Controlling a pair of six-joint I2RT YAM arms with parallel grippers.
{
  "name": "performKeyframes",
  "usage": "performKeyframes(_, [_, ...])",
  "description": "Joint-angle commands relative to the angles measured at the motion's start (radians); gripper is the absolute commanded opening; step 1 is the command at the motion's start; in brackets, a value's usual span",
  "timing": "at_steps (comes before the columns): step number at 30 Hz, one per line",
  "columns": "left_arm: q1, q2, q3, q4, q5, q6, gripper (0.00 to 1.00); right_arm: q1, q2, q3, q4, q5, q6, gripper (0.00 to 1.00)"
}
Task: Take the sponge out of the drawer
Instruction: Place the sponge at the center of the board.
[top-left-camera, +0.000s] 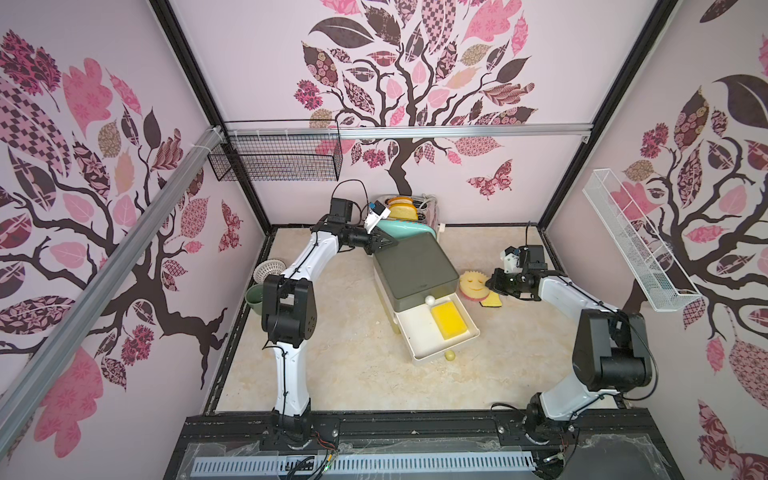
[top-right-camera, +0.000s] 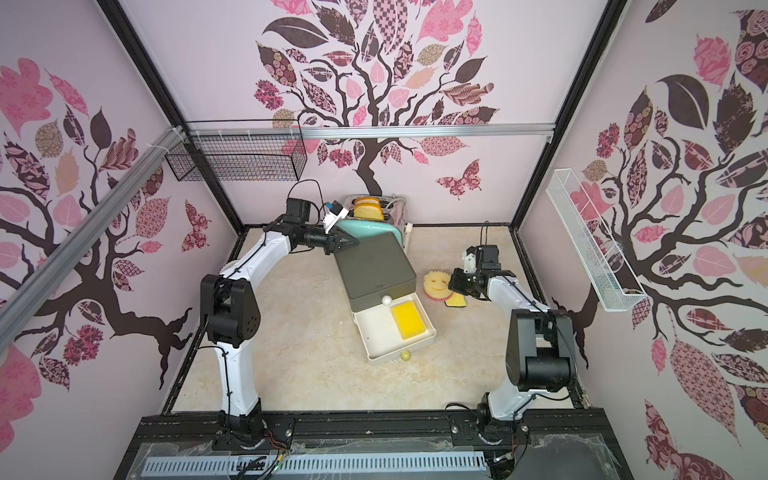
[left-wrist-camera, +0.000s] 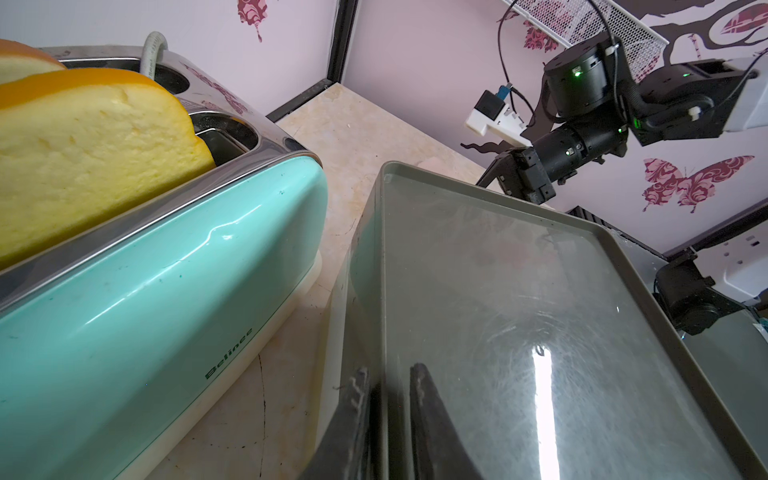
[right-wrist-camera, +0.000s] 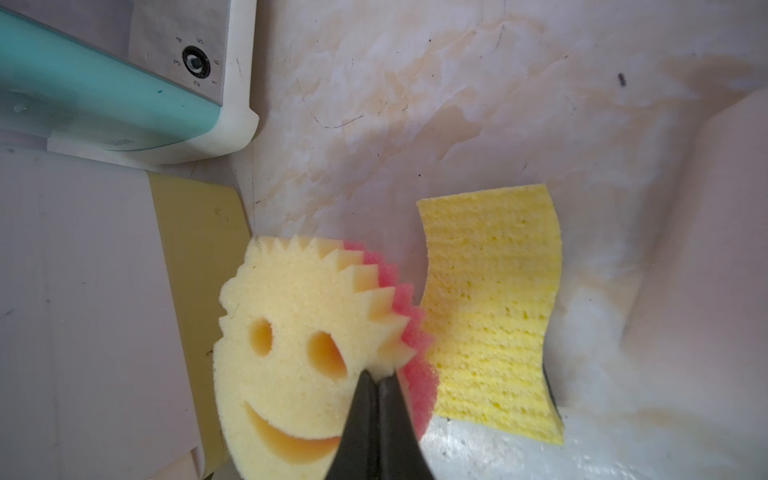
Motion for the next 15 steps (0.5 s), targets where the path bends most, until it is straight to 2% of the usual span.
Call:
performKeyframes(1, [0.001,0.083,-0.039,-0.089,-0.059,0.021,0.21,0.007,0.045,0.039,0.037,-0.033,-0.016,0.0])
performKeyframes(15, [0.0,0.075,-0.047,-0.089,-0.063,0.023,0.21,0.1,0.14,0.13,0.029,-0.004,-0.026,0.0])
